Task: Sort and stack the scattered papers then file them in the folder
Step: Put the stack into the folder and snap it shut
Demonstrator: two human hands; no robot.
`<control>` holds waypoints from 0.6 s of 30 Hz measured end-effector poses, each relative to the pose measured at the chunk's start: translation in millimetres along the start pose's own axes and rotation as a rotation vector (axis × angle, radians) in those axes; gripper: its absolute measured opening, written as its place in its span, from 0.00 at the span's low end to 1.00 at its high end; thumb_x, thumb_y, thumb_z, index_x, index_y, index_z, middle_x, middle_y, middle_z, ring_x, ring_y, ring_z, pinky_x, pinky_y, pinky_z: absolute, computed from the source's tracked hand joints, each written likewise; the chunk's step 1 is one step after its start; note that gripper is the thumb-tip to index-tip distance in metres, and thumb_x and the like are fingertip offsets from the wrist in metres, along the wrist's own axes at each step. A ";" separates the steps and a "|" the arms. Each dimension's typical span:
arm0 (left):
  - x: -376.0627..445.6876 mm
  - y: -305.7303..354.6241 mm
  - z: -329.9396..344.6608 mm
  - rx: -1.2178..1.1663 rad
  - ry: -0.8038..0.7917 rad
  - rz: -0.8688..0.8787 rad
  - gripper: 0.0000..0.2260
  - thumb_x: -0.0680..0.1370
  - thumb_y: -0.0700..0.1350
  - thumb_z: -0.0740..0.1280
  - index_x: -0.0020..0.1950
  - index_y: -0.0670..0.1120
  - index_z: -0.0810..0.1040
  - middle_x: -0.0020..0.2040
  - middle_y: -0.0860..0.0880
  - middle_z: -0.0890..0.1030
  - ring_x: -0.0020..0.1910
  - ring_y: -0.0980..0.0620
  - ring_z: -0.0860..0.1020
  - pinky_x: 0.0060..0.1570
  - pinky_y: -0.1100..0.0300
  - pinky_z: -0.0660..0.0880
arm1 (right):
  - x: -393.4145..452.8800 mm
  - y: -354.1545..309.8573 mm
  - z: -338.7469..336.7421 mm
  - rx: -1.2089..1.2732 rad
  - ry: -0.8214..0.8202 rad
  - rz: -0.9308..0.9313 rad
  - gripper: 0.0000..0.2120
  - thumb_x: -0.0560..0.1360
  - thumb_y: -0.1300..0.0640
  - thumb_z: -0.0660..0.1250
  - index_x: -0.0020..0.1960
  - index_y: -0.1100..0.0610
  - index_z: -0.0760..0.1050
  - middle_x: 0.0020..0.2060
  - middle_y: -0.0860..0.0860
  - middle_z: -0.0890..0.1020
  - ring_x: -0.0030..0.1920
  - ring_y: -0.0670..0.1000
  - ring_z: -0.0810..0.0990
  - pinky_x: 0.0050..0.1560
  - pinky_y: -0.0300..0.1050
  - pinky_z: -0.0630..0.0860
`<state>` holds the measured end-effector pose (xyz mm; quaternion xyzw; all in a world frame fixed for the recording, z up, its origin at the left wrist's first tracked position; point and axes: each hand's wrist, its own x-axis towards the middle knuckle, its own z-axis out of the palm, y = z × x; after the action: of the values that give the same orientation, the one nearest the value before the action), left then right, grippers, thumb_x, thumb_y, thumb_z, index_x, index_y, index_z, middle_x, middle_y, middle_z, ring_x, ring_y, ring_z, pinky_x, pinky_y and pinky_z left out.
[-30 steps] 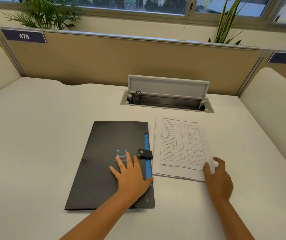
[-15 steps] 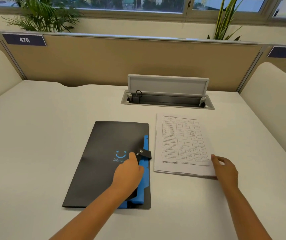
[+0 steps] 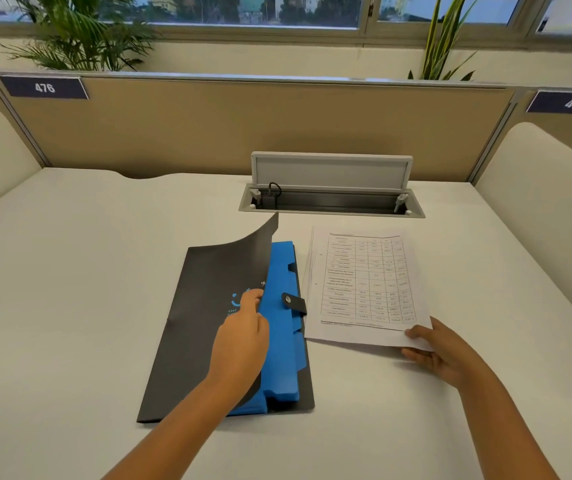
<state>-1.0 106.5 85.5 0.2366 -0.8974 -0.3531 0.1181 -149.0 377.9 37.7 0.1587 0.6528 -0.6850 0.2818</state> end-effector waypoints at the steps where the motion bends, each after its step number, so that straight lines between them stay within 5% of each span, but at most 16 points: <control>1: 0.4 0.4 -0.4 -0.030 0.005 -0.002 0.15 0.80 0.40 0.54 0.66 0.48 0.66 0.28 0.54 0.68 0.23 0.56 0.64 0.19 0.67 0.63 | -1.0 -0.2 1.2 0.012 -0.001 0.000 0.19 0.72 0.70 0.63 0.60 0.57 0.71 0.52 0.52 0.79 0.52 0.56 0.79 0.31 0.42 0.81; 11: 6.2 3.1 2.2 -0.056 -0.011 -0.027 0.15 0.80 0.40 0.54 0.66 0.48 0.65 0.27 0.53 0.69 0.22 0.56 0.63 0.17 0.69 0.63 | -13.5 -7.6 -15.5 0.193 0.044 -0.103 0.18 0.73 0.71 0.61 0.59 0.57 0.71 0.51 0.54 0.80 0.48 0.56 0.80 0.31 0.40 0.81; 18: 9.6 7.7 0.3 -0.100 -0.023 -0.025 0.15 0.79 0.39 0.55 0.65 0.46 0.66 0.28 0.55 0.69 0.22 0.56 0.64 0.17 0.71 0.63 | -31.1 0.1 -18.8 0.079 -0.066 -0.140 0.16 0.73 0.68 0.63 0.57 0.52 0.73 0.53 0.52 0.80 0.52 0.56 0.79 0.34 0.42 0.82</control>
<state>-12.0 106.7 91.0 0.2377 -0.8768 -0.4017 0.1152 -127.2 402.0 54.0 0.1012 0.6252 -0.7331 0.2480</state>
